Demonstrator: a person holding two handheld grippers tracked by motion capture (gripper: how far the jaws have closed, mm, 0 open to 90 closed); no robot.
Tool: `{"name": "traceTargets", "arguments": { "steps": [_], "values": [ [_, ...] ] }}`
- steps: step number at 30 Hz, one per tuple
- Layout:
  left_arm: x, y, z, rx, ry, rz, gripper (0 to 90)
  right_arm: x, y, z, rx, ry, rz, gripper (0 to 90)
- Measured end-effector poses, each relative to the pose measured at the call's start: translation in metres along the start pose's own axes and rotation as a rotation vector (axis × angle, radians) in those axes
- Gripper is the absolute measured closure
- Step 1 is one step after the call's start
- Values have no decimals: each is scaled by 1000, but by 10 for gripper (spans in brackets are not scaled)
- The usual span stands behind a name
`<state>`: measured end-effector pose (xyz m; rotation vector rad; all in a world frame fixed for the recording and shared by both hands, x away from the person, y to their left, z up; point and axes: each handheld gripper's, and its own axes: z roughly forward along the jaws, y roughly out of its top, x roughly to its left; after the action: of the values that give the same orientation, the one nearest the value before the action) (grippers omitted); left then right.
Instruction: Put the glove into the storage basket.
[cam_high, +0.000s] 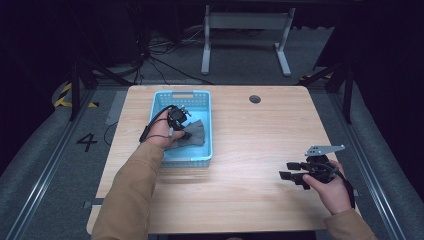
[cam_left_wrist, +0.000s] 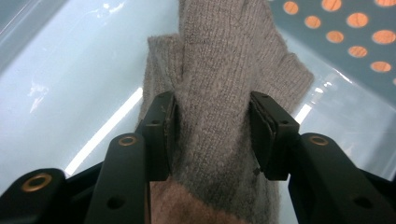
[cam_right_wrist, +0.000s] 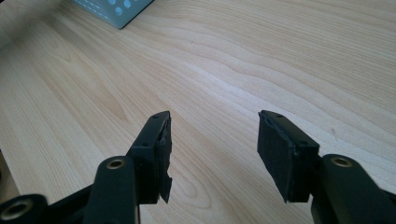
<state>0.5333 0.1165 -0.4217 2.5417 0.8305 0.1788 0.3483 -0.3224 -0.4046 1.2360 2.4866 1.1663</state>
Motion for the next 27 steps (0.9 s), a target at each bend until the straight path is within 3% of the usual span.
{"name": "traceTargets", "arguments": {
  "steps": [7,11,15,20,23,27],
  "values": [
    [1,0,-2,-35,11,-46,396,0,0,0,-3,-2,-1,455],
    [0,0,-6,-45,11,-58,364,0,1,0,-1,1,-4,455],
    [-1,-1,-14,-91,17,-85,349,1,3,2,-1,7,-7,455],
    [-3,-5,-34,-189,9,-146,345,2,8,6,-6,15,-19,457],
    [-5,-8,-43,-211,18,-173,359,2,11,8,-7,17,-27,461],
    [-5,-16,-47,-188,21,-220,531,4,18,12,-14,30,-40,478]
  ]
}}
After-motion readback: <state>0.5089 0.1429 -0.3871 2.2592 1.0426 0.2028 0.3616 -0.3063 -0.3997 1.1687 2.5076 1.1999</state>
